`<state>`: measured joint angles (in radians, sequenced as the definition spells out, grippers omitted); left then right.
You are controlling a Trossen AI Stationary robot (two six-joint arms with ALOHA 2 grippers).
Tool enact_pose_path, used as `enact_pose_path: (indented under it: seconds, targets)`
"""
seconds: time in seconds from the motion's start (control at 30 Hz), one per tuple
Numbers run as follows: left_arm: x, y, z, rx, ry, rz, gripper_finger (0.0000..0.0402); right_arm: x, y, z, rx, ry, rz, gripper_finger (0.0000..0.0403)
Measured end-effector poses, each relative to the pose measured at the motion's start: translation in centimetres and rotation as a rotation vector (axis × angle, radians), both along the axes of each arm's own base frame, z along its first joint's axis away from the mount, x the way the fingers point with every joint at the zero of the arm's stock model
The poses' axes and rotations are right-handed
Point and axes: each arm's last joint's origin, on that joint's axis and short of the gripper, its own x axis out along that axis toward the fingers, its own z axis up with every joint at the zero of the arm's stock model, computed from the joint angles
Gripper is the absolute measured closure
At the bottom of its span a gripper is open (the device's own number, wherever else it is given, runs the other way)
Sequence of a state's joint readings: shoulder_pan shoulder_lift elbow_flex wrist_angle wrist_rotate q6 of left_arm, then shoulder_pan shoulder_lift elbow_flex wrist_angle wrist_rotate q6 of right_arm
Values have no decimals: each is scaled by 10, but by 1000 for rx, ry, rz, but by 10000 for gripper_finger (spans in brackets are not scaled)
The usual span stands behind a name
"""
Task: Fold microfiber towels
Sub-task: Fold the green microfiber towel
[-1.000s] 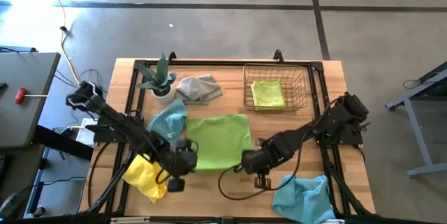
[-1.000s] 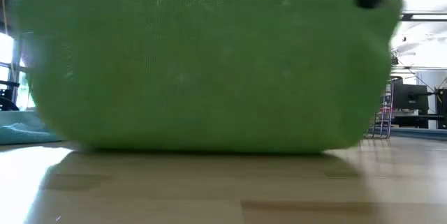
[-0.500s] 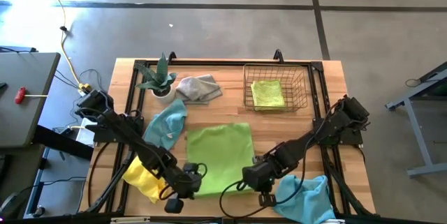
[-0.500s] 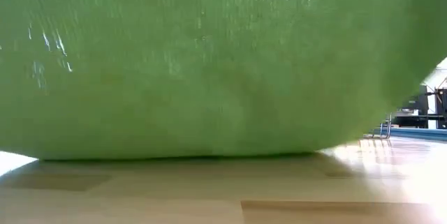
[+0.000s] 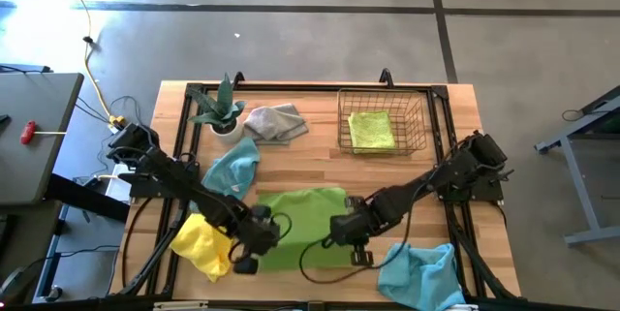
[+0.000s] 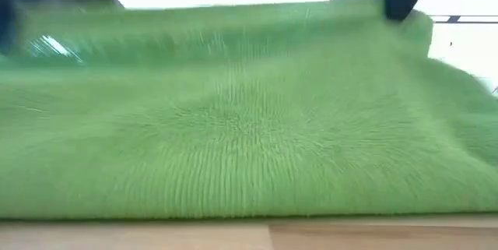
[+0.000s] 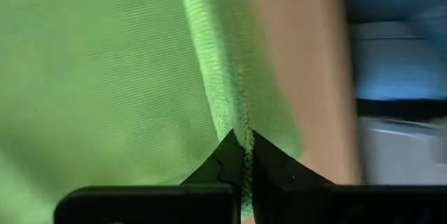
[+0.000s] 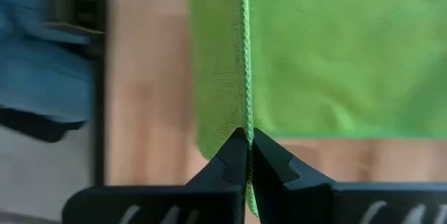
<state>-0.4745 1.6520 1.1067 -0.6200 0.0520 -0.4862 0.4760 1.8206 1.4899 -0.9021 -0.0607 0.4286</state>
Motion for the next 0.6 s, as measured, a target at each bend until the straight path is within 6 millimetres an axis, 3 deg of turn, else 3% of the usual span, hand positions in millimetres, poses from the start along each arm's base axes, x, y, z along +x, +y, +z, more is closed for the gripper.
enact_pose_path:
  seconds: [0.27, 0.6]
  targets:
    - [4, 35, -10, 154, 103, 91, 401, 15, -35, -23, -134, 109, -101, 403]
    - [13, 46, -34, 226, 179, 37, 401, 32, -59, -46, -241, 127, -145, 403]
